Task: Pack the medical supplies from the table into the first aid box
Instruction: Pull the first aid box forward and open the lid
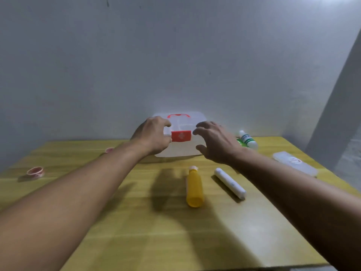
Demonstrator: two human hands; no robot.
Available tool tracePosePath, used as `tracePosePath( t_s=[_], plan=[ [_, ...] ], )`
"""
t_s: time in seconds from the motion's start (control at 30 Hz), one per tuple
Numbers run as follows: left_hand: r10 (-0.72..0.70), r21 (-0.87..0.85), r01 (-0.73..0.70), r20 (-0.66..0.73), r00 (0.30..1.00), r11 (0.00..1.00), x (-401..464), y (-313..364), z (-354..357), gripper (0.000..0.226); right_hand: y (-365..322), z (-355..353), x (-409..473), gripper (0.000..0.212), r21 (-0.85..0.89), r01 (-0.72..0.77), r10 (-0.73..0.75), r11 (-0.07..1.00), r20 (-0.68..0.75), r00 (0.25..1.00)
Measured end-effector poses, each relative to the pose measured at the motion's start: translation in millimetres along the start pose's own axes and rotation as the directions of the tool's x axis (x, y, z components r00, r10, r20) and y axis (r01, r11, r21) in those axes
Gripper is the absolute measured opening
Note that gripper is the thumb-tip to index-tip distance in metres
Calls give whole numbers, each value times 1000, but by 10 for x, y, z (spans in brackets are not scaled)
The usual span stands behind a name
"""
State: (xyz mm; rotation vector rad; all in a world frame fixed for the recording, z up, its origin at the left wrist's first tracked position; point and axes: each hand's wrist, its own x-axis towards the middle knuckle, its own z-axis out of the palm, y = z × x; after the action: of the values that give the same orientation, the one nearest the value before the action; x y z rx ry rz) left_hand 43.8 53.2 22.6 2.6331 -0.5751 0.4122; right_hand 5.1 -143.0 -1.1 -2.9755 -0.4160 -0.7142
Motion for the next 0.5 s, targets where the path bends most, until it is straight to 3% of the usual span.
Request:
tracePosePath(
  t_s=[0.17, 0.37, 0.5],
  plan=[
    [25, 26, -24, -39, 999, 999, 275, -231, 118, 54, 96, 389, 209, 49, -203, 155, -180, 967, -110, 978],
    [-65, -49, 66, 16, 998, 997, 517, -374, 255, 63, 244, 596, 381, 55, -270, 176, -202, 947, -73, 977],
    [-71, -64, 72, 15, 997, 995, 536, -470, 350, 59, 279, 691, 447, 46, -348, 198, -258, 916, -135, 957]
  ],
)
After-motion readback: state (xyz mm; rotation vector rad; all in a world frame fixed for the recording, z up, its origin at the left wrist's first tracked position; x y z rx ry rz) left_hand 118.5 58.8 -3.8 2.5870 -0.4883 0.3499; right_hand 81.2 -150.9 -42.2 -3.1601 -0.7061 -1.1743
